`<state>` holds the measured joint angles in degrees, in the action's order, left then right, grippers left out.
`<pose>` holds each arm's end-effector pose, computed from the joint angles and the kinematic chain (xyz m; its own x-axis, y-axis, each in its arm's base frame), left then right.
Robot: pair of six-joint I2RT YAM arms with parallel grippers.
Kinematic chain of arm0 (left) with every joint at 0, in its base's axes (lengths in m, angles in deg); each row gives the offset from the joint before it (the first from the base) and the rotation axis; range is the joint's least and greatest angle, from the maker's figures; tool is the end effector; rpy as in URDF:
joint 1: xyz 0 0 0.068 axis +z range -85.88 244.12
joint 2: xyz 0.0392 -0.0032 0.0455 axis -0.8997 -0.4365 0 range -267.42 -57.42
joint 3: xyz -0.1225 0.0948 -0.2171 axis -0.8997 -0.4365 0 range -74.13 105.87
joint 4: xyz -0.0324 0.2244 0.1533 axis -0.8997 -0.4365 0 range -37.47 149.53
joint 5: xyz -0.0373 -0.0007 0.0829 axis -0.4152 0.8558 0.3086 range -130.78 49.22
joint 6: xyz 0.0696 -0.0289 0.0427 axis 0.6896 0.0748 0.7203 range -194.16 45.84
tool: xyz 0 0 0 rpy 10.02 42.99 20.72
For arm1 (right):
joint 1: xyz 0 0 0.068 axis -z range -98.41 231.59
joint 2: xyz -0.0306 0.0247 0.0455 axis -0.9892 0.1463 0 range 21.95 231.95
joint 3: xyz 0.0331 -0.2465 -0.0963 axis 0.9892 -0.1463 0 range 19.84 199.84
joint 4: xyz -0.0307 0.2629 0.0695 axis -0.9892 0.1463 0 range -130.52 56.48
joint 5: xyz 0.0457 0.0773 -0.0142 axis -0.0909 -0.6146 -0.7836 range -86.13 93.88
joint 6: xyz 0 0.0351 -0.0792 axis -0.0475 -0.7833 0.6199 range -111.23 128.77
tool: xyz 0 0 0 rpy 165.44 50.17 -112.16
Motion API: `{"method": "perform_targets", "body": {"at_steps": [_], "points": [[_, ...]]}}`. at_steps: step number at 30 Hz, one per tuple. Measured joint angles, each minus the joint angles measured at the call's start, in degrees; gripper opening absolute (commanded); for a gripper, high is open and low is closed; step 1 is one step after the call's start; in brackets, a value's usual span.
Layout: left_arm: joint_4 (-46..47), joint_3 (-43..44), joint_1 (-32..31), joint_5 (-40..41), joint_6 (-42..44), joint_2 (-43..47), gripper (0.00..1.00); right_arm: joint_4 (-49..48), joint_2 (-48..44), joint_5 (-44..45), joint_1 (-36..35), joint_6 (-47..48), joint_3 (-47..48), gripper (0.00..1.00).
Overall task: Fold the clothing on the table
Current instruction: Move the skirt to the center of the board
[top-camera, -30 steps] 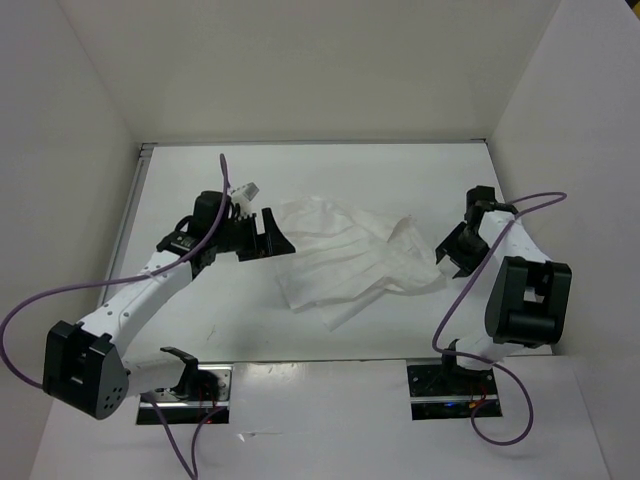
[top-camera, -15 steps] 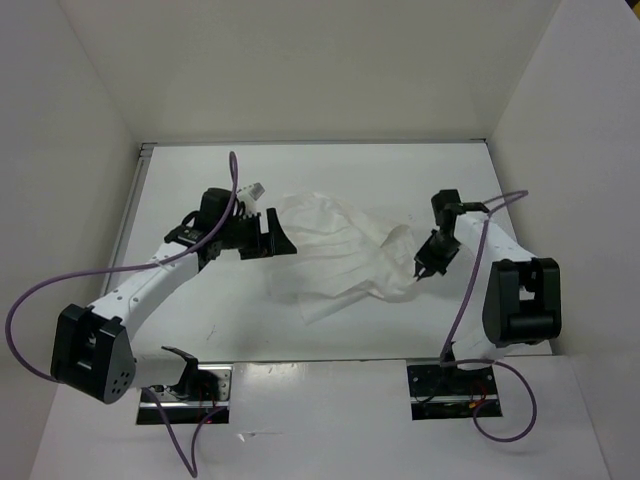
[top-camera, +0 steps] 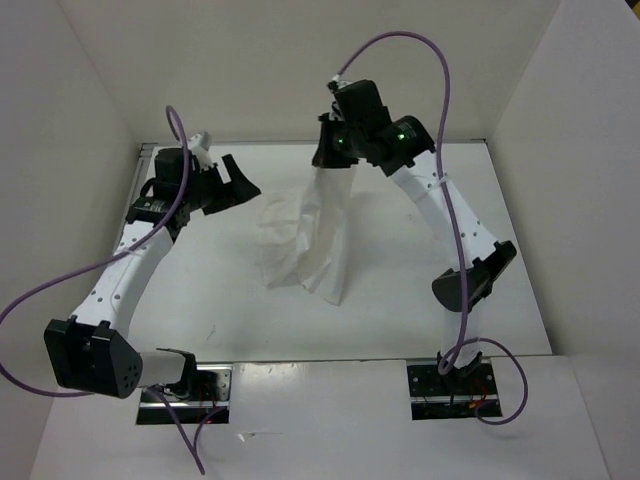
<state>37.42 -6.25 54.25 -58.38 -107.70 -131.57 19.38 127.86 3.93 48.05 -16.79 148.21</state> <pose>0.3330 -0.0815 0.3230 -0.6254 -0.4258 -0.6539 0.0959 0.7897 -0.6060 0.3548 0.2351 0.4238 -0.6953 0.0569 -0.7164 -0.2791 0.8973 0.3421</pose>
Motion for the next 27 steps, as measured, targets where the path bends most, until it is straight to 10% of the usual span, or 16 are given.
{"method": "perform_targets", "body": {"at_steps": [6,14,21,27], "points": [[-1.62,2.32,7.67,3.15,-1.09,2.62,0.93,3.04,0.0,-5.99,-9.25,6.12,8.57,0.0],[-3.96,2.29,12.63,4.07,-1.36,5.95,0.93,1.84,-22.86,-14.64,-8.87,8.59,-1.73,0.0],[-3.56,0.79,14.29,2.6,-2.47,6.43,0.93,-8.11,-33.09,-22.25,15.02,8.81,-23.06,0.01],[-0.66,-2.01,14.08,-6.23,0.48,4.28,0.92,-16.22,-5.75,-21.07,27.23,8.15,-39.65,0.29]]}}
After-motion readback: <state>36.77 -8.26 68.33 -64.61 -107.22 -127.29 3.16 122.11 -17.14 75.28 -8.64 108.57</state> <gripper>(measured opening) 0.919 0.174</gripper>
